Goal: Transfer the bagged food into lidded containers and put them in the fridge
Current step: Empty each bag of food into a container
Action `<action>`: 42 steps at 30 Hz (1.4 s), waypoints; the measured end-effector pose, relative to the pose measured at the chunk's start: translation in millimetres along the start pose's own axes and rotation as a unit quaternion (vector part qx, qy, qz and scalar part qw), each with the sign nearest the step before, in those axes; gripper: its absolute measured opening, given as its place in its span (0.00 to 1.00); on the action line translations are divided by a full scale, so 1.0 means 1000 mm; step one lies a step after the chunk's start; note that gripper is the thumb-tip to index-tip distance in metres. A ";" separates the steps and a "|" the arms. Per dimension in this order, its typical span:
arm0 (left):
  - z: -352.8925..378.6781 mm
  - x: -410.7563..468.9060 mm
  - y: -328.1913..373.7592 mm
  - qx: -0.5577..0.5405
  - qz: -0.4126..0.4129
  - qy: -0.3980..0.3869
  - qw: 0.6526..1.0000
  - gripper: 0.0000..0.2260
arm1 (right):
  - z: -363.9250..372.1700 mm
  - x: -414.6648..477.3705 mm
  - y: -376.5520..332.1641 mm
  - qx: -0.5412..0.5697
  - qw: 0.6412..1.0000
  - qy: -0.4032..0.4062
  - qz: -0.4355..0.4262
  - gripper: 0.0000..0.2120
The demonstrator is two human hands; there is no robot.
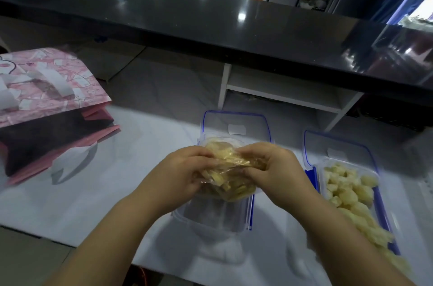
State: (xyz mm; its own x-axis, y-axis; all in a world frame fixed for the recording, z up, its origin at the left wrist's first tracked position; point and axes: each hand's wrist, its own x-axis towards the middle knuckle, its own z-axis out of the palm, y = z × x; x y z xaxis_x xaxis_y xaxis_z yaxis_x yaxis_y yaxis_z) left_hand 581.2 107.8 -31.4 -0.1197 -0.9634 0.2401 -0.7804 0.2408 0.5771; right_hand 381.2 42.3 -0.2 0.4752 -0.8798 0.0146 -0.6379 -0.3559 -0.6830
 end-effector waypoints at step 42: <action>0.002 0.002 0.008 0.022 -0.047 0.011 0.999 0.22 | 0.004 0.002 0.012 -0.030 0.997 -0.049 -0.046 0.09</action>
State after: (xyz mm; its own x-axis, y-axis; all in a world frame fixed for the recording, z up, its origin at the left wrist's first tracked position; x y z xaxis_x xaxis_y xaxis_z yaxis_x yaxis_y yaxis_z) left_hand 573.4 107.9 -28.3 -0.0304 -0.9786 0.2037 -0.8135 0.1427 0.5639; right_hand 376.9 37.8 -11.0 0.5883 -0.8086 0.0019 -0.6226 -0.4545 -0.6370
